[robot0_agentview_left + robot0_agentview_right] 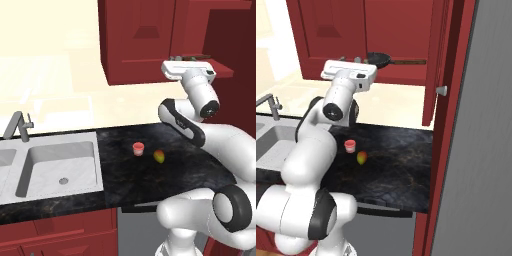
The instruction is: Pick the pan from the cabinet and place it on the stove. Then turn on the stove burner for the pan.
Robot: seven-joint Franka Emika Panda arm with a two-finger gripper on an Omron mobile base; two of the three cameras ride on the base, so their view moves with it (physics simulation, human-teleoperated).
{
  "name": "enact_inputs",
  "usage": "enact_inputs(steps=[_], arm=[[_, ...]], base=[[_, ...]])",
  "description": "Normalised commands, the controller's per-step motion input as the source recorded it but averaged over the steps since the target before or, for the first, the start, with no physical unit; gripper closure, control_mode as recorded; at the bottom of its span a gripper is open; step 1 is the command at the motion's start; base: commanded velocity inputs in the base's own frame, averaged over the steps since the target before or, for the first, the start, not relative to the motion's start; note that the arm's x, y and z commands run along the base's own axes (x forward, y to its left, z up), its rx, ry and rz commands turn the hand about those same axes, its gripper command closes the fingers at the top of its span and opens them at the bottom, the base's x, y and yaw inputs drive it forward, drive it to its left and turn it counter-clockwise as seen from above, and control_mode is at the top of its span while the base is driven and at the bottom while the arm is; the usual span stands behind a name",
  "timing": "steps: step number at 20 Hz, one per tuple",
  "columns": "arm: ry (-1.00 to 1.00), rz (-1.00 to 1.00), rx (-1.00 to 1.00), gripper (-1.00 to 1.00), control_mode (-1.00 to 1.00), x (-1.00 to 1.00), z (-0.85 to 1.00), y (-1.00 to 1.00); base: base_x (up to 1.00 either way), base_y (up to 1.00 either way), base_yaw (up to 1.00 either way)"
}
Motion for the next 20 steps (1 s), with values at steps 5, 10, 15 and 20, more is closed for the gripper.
enact_inputs(steps=[5, 10, 15, 20], arm=[[0.00, -0.02, 0.00, -1.00, -1.00, 0.20, 0.00, -0.01], [0.00, -0.01, 0.00, -1.00, -1.00, 0.13, 0.00, 0.00], [0.00, 0.00, 0.00, -1.00, -1.00, 0.10, 0.00, 0.00], [0.00, 0.00, 0.00, -1.00, -1.00, 0.11, -0.02, 0.00]], base=[[0.00, 0.00, 0.00], [0.00, 0.00, 0.00], [0.00, 0.00, 0.00], [0.00, 0.00, 0.00]])
